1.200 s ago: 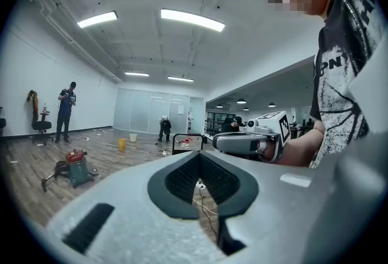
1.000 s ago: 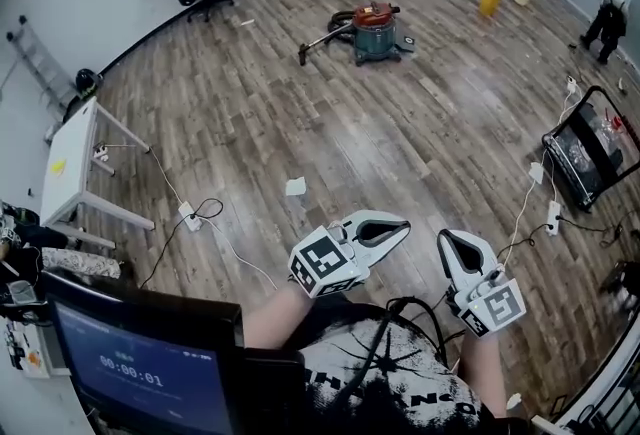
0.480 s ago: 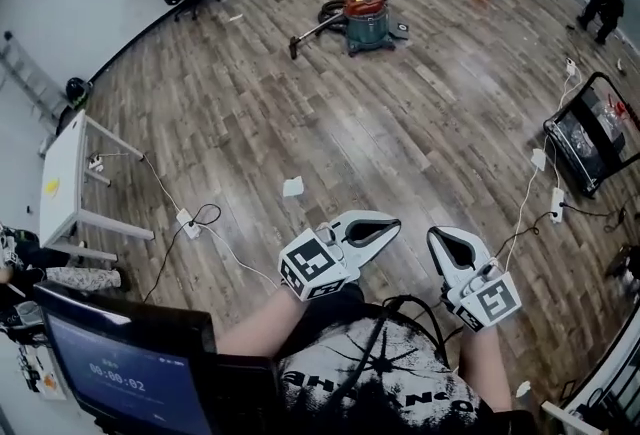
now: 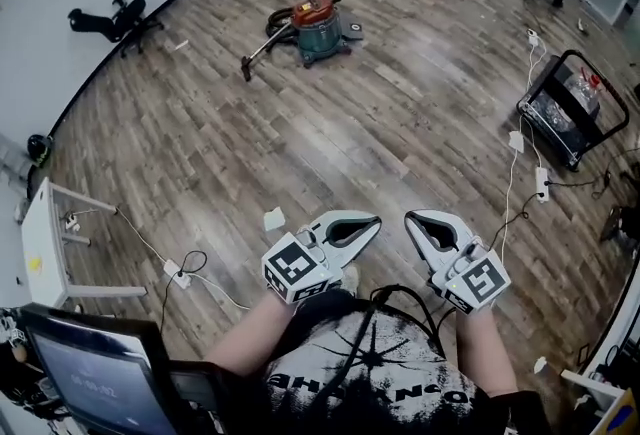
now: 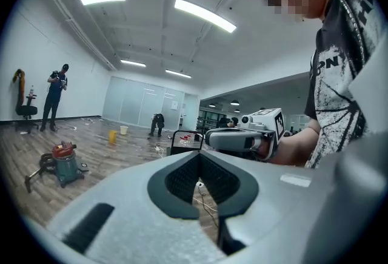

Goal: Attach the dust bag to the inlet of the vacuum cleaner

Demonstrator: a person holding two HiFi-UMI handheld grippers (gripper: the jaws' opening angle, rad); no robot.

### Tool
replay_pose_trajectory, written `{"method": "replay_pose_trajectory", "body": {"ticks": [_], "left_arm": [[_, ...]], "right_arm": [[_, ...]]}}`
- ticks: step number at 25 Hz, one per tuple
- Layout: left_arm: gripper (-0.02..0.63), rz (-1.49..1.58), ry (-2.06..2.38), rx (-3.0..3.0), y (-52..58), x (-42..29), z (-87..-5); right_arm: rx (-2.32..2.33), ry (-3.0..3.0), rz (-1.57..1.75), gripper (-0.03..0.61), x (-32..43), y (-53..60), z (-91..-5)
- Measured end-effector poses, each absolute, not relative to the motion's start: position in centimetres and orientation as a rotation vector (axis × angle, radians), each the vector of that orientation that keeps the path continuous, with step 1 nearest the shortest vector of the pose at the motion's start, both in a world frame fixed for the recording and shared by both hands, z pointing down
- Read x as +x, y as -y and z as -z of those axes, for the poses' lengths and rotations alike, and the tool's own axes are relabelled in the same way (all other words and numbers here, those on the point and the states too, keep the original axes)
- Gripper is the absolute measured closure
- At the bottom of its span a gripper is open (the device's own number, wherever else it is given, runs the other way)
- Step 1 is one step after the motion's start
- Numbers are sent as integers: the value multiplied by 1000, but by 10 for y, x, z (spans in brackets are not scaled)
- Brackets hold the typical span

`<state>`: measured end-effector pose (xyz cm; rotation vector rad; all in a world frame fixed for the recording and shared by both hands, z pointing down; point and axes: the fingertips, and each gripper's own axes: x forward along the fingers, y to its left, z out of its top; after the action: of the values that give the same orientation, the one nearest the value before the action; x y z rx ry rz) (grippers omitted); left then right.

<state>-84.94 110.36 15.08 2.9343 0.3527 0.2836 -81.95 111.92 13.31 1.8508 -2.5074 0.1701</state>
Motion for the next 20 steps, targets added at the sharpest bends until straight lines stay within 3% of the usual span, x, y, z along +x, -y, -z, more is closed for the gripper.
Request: {"method": "replay_pose_trajectory", "body": {"ticks": [20], "left_arm": [[614,-254,-512,2864,-954,-805,-176]], "right_arm": [[1934,2334,-207,574,-777,-975,-148]]}}
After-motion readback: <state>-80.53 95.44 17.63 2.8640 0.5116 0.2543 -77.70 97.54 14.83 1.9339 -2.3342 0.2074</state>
